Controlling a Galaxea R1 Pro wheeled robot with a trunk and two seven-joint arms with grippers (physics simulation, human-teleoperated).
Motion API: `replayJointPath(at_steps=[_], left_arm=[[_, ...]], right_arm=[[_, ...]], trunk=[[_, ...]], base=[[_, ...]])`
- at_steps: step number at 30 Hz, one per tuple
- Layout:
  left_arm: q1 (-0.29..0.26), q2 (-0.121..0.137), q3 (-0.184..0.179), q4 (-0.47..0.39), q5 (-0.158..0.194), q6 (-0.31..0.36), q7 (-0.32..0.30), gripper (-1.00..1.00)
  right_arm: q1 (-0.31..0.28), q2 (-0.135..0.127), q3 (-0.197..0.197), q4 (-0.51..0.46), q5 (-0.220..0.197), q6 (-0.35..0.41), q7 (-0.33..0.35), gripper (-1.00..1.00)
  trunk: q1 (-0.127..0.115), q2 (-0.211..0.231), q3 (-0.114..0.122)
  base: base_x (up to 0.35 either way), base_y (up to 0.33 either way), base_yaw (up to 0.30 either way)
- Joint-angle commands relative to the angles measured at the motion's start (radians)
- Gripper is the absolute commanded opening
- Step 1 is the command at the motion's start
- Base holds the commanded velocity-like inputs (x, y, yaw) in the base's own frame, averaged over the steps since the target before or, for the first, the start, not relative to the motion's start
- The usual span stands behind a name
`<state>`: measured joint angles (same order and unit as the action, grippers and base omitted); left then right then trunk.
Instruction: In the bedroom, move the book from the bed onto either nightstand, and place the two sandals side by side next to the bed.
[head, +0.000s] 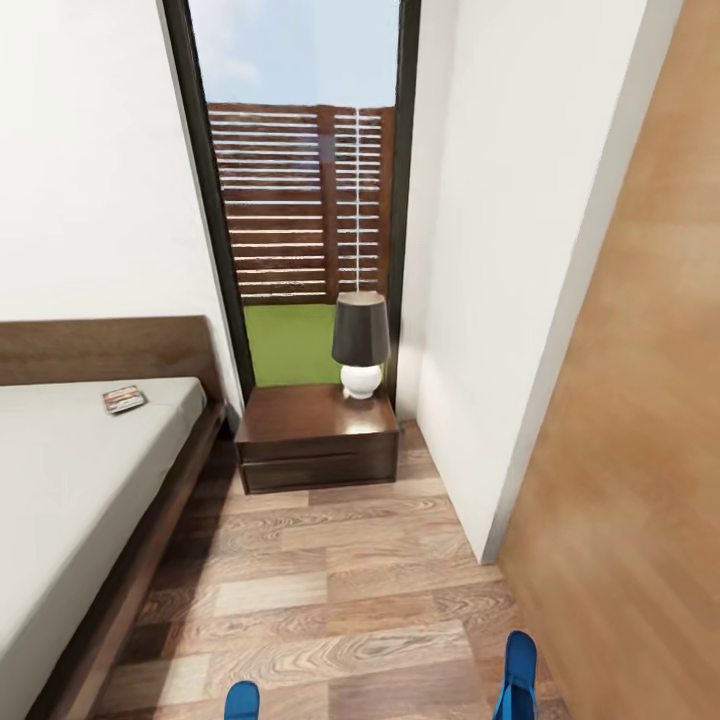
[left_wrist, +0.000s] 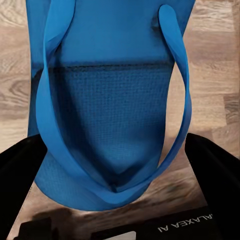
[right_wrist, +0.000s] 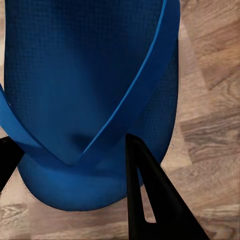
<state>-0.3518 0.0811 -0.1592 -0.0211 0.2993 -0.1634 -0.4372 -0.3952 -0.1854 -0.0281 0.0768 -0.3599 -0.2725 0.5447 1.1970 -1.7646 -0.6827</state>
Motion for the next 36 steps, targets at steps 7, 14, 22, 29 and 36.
replayJointPath(at_steps=[7,14,22,29,36], left_arm=[[0.0,0.0,-0.008,0.001,0.009,-0.004,-0.003,-1.0],[-0.001,0.0,-0.008,0.001,0.009,-0.004,-0.003,-1.0],[-0.001,0.0,-0.008,0.001,0.009,-0.004,-0.003,-1.0],[-0.001,0.0,-0.008,0.001,0.009,-0.004,-0.003,-1.0],[-0.001,0.0,-0.008,0.001,0.009,-0.004,-0.003,-1.0]], right_arm=[[-0.002,0.0,-0.003,0.005,-0.004,-0.004,0.006,-1.0],[-0.002,0.0,-0.003,0.004,-0.004,-0.005,0.006,-1.0],[-0.002,0.0,-0.003,0.005,-0.004,-0.005,0.006,-1.0],[-0.002,0.0,-0.003,0.005,-0.004,-0.004,0.006,-1.0],[-0.002,0.0,-0.003,0.005,-0.004,-0.005,0.006,-1.0]], trunk=[[0.001,0.0,-0.001],[0.001,0.0,-0.001],[0.001,0.0,-0.001],[0.001,0.0,-0.001],[0.001,0.0,-0.001]], base=[[0.329,0.0,0.061],[0.329,0.0,0.176],[0.329,0.0,0.01],[0.329,0.0,0.0],[0.329,0.0,0.0]])
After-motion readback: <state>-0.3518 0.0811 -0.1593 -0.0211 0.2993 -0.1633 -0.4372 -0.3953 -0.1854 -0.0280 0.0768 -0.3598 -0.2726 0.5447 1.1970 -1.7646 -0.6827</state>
